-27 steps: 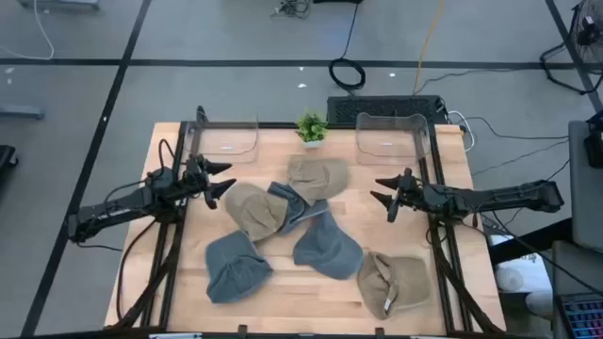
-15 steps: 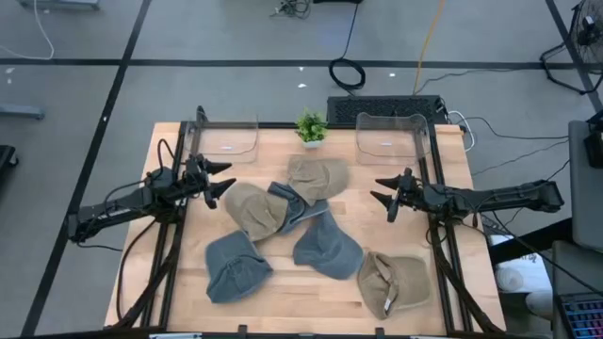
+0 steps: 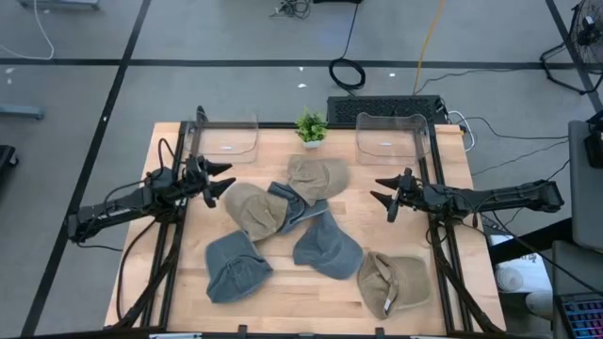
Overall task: Pick & Place hat
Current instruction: Put the top left brown cap into the right transparent bin
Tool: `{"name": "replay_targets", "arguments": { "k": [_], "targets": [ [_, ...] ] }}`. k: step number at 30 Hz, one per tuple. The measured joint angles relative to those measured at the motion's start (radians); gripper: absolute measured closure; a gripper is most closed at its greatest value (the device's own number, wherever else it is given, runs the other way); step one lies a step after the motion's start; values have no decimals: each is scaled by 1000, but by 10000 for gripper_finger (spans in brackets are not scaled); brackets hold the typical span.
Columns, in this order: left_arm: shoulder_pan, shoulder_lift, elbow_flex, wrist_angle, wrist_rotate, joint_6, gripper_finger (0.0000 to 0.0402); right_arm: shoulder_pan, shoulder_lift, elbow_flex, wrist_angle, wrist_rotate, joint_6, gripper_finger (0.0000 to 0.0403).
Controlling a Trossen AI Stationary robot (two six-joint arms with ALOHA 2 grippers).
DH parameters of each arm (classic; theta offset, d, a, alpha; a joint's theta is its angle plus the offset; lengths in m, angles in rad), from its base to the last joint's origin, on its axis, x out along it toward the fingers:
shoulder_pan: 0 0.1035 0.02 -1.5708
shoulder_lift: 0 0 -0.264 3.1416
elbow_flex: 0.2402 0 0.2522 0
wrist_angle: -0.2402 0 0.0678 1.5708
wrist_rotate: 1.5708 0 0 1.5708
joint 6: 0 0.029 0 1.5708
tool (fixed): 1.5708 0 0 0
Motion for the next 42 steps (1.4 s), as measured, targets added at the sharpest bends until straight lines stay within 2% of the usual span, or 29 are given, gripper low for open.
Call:
{"name": "replay_targets", "arguments": {
  "k": [5, 12, 16, 20, 23, 26, 30, 34, 37, 42],
  "targets": [
    [0, 0, 0, 5, 98, -9, 107, 0, 0, 0, 0, 0, 0, 190],
    [-1, 0, 39, -7, 160, -26, 105, 0, 0, 0, 0, 0, 0, 190],
    [-1, 0, 80, -41, 172, -38, 79, 0, 0, 0, 0, 0, 0, 190],
    [-1, 0, 134, -143, 184, -30, 44, 0, 0, 0, 0, 0, 0, 190],
    [-2, 23, 198, -206, 197, 4, 31, 0, 0, 0, 0, 0, 0, 190],
    [-14, 93, 287, -249, 201, 77, 34, 0, 0, 0, 0, 0, 0, 190],
    [-43, 237, 440, -323, 178, 149, 50, 0, 0, 0, 0, 0, 0, 190],
    [-93, 382, 575, -372, 199, 191, 67, 0, 0, 0, 0, 0, 0, 190],
    [-145, 490, 660, -413, 205, 178, 76, 0, 0, 0, 0, 0, 0, 190],
    [-244, 697, 787, -496, 142, 73, 81, 0, 0, 0, 0, 0, 0, 190]
  ]
}}
